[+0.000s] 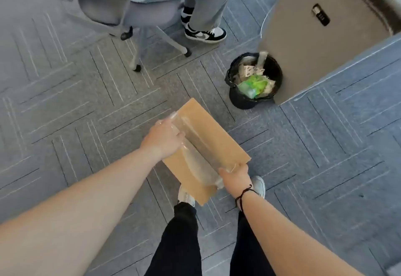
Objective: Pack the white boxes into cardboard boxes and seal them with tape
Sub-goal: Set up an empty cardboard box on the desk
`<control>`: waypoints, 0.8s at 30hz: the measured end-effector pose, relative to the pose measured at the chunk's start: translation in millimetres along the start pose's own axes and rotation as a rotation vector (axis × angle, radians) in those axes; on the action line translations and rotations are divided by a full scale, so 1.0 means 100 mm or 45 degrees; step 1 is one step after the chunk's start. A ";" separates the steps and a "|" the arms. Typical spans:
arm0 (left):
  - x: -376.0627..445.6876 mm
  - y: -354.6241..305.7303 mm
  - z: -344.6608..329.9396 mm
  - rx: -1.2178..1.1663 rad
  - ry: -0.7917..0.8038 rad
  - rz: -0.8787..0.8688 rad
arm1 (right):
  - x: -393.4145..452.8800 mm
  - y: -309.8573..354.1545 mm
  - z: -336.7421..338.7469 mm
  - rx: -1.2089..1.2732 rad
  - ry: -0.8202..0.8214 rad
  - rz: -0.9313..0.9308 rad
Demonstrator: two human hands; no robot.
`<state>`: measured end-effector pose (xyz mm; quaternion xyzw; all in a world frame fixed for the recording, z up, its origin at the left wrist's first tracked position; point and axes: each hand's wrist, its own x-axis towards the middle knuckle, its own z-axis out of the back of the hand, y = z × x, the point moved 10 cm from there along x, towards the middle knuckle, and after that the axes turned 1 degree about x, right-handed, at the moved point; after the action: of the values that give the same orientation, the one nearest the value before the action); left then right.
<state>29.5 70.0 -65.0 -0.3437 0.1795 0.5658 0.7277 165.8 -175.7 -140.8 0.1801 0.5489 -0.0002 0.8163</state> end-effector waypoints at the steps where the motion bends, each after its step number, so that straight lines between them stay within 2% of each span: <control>1: 0.11 0.08 -0.04 0.023 0.021 -0.003 | 0.11 -0.05 -0.06 0.085 -0.066 -0.039; 5: 0.61 0.46 -0.27 0.078 0.095 0.015 | 0.46 -0.35 -0.31 0.402 -0.245 -0.226; 9: 0.96 0.57 -0.42 0.018 0.084 0.013 | 0.73 -0.51 -0.52 0.617 -0.263 -0.285; 12: 1.11 0.56 -0.53 -0.024 0.081 0.022 | 0.85 -0.59 -0.54 0.576 -0.269 -0.276; 15: 1.18 0.57 -0.57 0.000 0.070 0.077 | 0.85 -0.62 -0.47 0.354 -0.283 -0.264; 19: 1.18 0.62 -0.50 0.080 0.066 0.124 | 0.70 -0.60 -0.27 0.253 -0.367 -0.236; 24: 0.99 0.50 -0.13 0.069 -0.099 0.101 | 0.39 -0.41 0.04 0.247 -0.442 -0.139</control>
<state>13.1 136.6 -153.4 -0.2942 0.1798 0.6022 0.7201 177.0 -208.0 -186.3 0.2252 0.4064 -0.1283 0.8761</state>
